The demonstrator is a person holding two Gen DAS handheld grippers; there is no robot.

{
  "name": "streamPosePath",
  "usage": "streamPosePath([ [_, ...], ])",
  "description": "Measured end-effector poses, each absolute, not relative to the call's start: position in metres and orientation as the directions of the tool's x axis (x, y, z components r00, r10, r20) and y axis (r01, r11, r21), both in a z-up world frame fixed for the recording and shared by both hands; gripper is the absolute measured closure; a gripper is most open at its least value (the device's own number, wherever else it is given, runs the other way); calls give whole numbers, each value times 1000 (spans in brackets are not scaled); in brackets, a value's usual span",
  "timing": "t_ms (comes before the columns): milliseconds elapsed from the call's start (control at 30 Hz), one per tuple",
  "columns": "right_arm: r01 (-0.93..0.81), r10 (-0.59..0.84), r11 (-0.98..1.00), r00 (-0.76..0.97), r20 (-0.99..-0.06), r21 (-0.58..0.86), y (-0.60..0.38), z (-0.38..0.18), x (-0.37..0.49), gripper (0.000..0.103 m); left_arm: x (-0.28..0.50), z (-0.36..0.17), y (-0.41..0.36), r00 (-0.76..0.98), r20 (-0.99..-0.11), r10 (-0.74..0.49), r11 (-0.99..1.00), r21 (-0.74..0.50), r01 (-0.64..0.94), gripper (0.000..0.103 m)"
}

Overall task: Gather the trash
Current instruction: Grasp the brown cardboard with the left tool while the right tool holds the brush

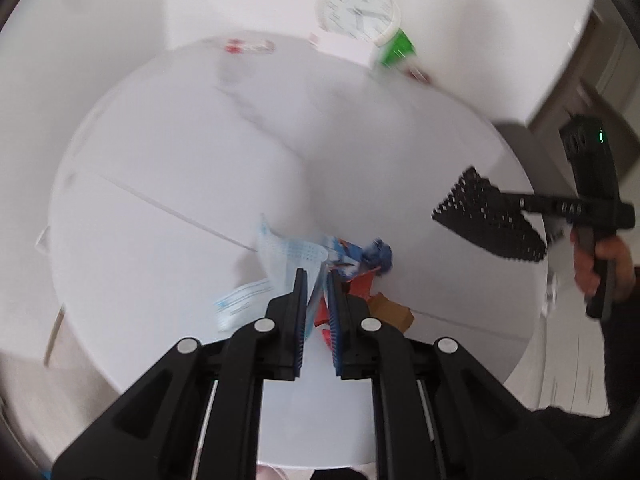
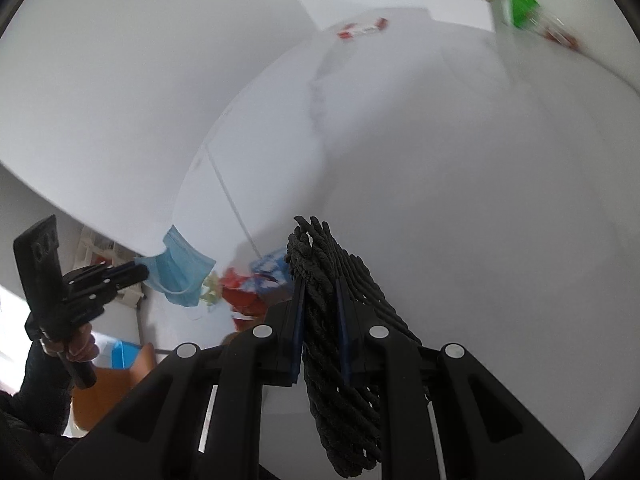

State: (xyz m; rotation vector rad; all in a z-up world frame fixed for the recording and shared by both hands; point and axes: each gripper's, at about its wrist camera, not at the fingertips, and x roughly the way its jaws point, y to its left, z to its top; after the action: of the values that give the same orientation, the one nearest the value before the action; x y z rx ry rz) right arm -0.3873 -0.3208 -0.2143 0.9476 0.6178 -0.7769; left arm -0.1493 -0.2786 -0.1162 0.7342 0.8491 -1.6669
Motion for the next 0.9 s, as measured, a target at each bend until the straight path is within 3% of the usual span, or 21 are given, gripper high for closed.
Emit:
streamPosePath([
  [367, 576, -153, 676, 721, -676, 461, -300, -155, -272, 88, -90, -99, -169, -72, -761, -645, 157, -223, 962, 92],
  [667, 484, -56, 742, 734, -677, 464, -283, -156, -230, 88, -80, -141, -164, -71, -809, -583, 253, -264, 931, 90],
  [700, 488, -58, 739, 732, -678, 464, -285, -156, -231, 88, -83, -147, -168, -70, -819, -569, 257, -258, 931, 82],
  [767, 504, -69, 729, 728, -682, 464, -284, -156, -237, 88, -85, -151, -170, -46, -829, -558, 273, -236, 933, 39],
  [900, 549, -106, 701, 711, -695, 455, -294, -159, -260, 88, -95, -155, -182, -12, -833, -553, 265, -190, 945, 25],
])
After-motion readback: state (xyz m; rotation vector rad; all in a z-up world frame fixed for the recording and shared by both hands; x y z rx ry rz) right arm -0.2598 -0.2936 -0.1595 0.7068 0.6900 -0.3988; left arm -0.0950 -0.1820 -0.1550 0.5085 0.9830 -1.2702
